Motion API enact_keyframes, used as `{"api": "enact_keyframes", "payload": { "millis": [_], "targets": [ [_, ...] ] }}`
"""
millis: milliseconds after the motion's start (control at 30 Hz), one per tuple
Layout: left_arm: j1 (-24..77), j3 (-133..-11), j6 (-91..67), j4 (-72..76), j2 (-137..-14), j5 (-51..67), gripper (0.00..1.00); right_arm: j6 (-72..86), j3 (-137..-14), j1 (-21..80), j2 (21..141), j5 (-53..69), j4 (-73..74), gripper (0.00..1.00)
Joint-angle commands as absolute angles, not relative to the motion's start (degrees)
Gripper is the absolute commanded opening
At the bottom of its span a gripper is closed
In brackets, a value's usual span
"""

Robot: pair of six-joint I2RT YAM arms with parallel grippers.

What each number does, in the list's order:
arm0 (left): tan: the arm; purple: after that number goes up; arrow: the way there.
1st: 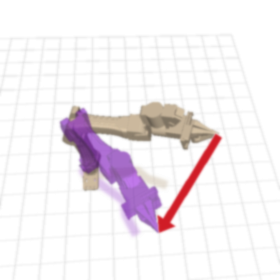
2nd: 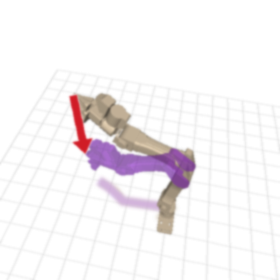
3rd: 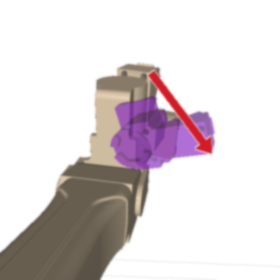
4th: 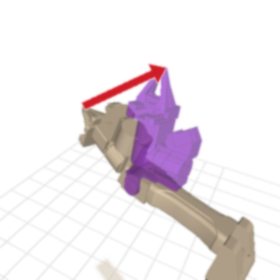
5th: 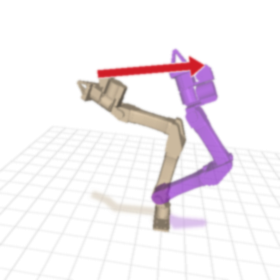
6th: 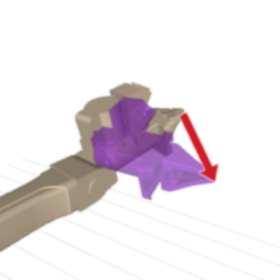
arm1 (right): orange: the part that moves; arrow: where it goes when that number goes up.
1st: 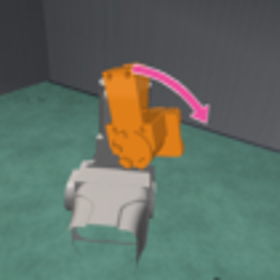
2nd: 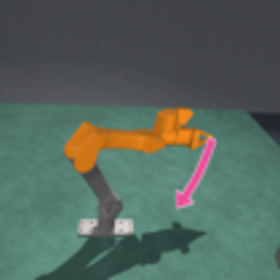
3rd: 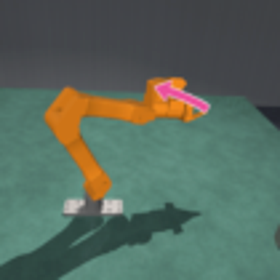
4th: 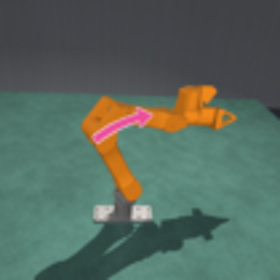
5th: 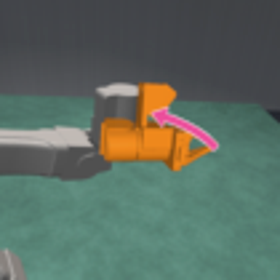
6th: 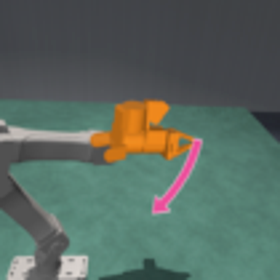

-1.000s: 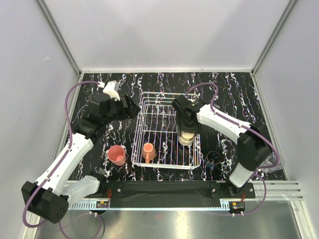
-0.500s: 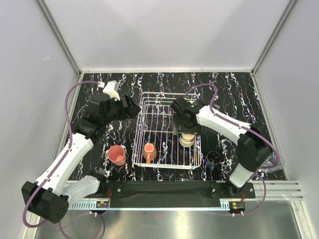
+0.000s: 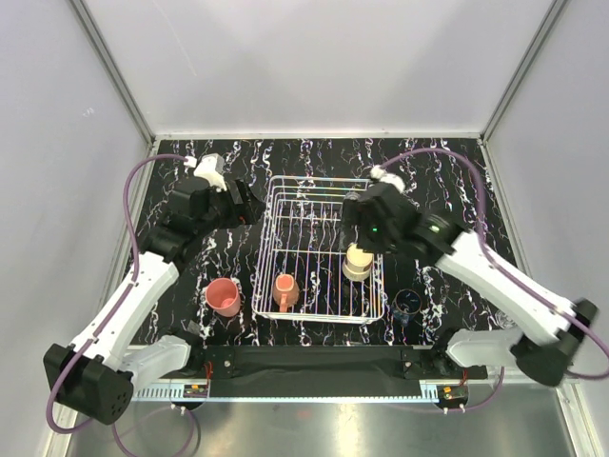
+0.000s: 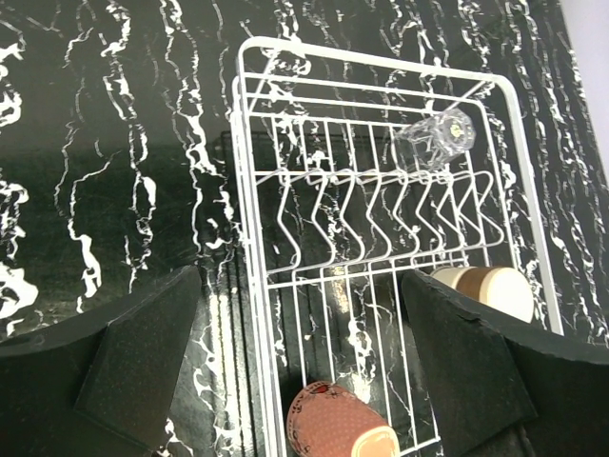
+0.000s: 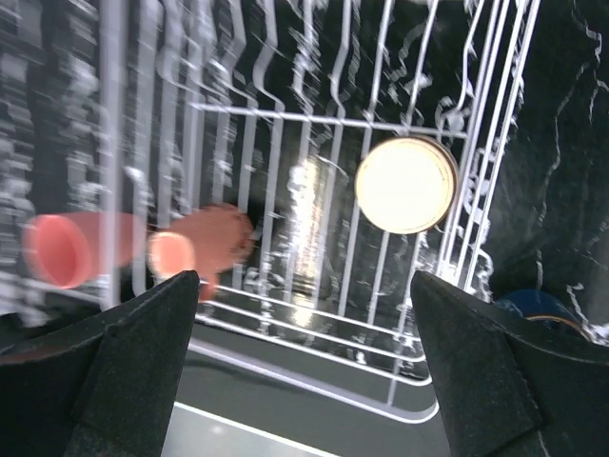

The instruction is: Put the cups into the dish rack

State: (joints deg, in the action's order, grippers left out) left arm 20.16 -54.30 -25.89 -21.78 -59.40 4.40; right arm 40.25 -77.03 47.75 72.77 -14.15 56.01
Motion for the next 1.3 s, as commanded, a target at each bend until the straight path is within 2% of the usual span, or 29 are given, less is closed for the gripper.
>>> {"api": "enact_keyframes", "payload": {
  "millis": [0,133,333,467,767,867,1067,1133,1267],
  "targets": [
    [19.78,-55.81,-25.48,-20.65,-59.94,3.07,0.95,44.64,-74.29,48.08,63.56,-17.3,51.25,1.0],
    [19.69,-59.5,-27.94,-28.46,-62.4,4.48,0.94,45.71,-70.67,48.16,57.23,-18.37,50.36,1.0],
    [19.69,-58.98,-30.76,-37.35,-58.1,5.98,0.96,45.26,-70.84,48.16,58.97,-22.05,53.79,1.0],
    [19.51,-58.88,-32.51,-45.58,-55.64,2.39,0.99,44.82,-69.7,48.16,58.8,-22.94,52.56,1.0],
    [19.42,-64.24,-42.18,-63.0,-58.71,-6.85,0.98,42.98,-69.79,48.16,62.22,-26.1,55.19,1.0],
    [19.42,-63.11,-43.85,-62.84,-57.05,-5.98,0.89,43.24,-70.05,48.16,63.1,-26.02,55.72,1.0],
    [19.42,-60.3,-46.67,-64.33,-59.31,-1.08,0.65,42.63,-68.65,48.16,61.53,-25.05,54.14,1.0],
    [19.42,-59.33,-47.11,-64.07,-60.29,1.13,0.59,42.37,-68.2,48.16,60.91,-25.31,53.7,1.0],
    [19.34,-56.08,-51.75,-65.3,-61.96,0.18,0.58,42.36,-67.85,48.16,60.29,-25.4,53.88,1.0]
  ]
}}
